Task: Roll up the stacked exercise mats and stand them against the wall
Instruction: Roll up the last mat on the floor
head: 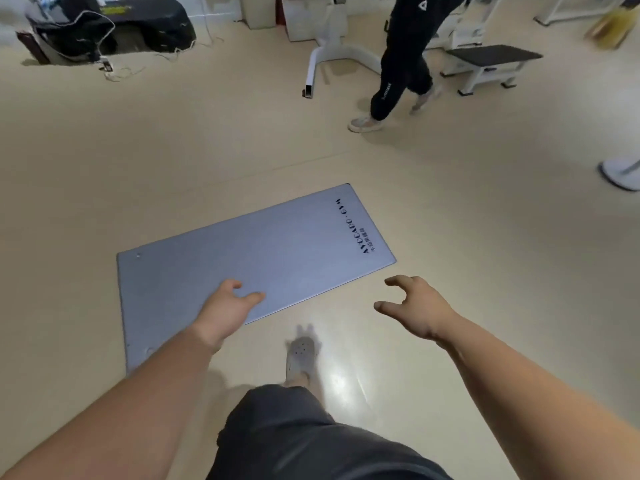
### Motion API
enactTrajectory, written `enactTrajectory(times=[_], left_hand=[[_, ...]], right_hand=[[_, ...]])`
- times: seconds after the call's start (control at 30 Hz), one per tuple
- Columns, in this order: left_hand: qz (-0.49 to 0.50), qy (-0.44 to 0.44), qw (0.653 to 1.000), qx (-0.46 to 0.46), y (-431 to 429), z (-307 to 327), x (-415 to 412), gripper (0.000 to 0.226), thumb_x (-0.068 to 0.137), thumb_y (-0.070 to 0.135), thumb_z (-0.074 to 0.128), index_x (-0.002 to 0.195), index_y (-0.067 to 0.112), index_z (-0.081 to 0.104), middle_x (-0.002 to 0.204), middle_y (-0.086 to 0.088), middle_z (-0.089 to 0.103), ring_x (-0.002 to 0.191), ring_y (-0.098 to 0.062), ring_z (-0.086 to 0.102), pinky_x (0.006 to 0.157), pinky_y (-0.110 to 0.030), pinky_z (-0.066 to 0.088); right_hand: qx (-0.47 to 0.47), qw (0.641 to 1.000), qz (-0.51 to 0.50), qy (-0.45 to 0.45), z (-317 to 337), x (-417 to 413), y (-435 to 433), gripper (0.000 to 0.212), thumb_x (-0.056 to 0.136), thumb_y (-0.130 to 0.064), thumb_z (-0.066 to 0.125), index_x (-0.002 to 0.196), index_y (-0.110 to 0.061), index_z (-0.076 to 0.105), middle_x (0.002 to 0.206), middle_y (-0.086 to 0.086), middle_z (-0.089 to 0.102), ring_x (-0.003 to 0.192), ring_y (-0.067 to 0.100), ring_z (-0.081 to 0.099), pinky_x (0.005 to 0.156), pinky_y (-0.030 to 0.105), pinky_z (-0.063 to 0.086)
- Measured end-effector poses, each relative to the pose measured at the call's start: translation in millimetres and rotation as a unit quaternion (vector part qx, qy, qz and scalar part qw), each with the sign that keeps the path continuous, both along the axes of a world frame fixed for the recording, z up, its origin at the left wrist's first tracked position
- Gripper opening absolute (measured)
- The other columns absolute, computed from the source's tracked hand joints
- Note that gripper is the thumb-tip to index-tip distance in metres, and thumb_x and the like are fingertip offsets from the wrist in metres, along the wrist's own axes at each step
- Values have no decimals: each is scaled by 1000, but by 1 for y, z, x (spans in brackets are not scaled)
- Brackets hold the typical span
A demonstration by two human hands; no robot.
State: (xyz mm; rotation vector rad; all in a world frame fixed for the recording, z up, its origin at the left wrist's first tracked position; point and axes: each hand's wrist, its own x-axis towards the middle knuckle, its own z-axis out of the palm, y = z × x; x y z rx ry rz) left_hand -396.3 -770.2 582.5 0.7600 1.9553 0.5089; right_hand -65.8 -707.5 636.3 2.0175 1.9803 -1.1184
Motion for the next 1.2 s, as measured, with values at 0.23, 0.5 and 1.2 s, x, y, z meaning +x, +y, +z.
enactTrajectory(times=[0.23, 0.5, 1.2], left_hand=[[-115, -26, 992, -54, 194, -8, 62, 71, 85, 57, 71, 143, 29, 42, 141, -4, 49, 116, -28, 60, 103, -43, 47], [-100, 8, 993, -55, 365, -29, 147, 68, 91, 51, 69, 147, 24, 42, 142, -8, 49, 116, -27, 55, 93, -37, 44], [381, -40, 918, -98, 470, -44, 284, 67, 92, 48, 68, 148, 19, 43, 147, -13, 48, 116, -29, 54, 94, -37, 44]], right_hand=[[-28, 997, -25, -61, 7, 69, 145, 67, 94, -52, 68, 152, -25, 47, 149, 5, 45, 120, 24, 59, 99, 33, 45], [-68, 995, -69, 11, -36, 165, 330, 60, 93, -47, 72, 146, -24, 54, 146, 7, 50, 118, 23, 57, 91, 28, 38], [-119, 927, 356, 11, -42, 100, 705, 53, 97, -45, 69, 145, -25, 56, 148, 5, 51, 111, 18, 52, 90, 29, 40]])
